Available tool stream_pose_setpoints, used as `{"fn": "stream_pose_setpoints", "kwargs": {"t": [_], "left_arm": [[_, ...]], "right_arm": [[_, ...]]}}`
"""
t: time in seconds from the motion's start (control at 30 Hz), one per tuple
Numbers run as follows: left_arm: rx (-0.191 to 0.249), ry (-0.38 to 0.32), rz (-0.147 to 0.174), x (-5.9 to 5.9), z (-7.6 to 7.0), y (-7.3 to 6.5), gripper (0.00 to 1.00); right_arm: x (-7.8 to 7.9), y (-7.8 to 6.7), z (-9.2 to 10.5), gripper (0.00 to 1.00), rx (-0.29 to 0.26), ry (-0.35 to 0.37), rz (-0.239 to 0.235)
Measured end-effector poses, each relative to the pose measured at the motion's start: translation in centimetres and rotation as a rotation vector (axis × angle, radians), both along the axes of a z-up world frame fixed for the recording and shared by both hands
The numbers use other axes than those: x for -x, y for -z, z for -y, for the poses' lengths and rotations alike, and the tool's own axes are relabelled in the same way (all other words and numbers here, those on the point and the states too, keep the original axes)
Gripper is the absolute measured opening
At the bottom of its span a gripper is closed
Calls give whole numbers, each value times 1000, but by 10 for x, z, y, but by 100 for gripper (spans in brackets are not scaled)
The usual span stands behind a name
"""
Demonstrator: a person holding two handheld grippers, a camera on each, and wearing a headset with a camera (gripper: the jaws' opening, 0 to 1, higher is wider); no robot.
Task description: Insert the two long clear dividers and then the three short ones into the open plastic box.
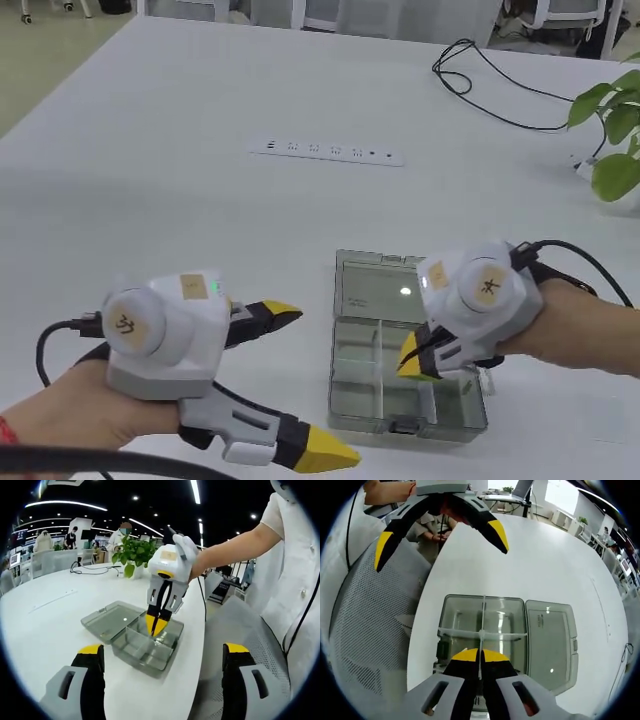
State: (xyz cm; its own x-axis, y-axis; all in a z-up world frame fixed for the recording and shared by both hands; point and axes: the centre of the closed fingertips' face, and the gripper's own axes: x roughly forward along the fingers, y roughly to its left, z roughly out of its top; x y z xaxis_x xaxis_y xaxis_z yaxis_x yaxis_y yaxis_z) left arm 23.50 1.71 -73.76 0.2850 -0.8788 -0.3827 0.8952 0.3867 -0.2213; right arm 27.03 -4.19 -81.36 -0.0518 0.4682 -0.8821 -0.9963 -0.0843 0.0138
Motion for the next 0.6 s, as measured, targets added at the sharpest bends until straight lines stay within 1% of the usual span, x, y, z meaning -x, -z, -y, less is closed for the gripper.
{"fn": "stream_pose_setpoints", "kwargs": {"t": [0.13,0.33,0.47,0.53,0.6], "left_arm": [[0,0,0,0,1,0,100],[0,2,0,2,1,0,100],[0,-1,0,1,0,-1,100],[0,-3,1,1,0,-1,100],[1,-6,0,1,-1,-1,100]], "right_arm": [[0,3,0,3,10,-8,13],[0,3,0,3,13,-9,17],[-1,3,1,3,9,15,15],[-2,1,1,4,-2,31,14],[-2,-4,-1,4,-30,56,-2]]}}
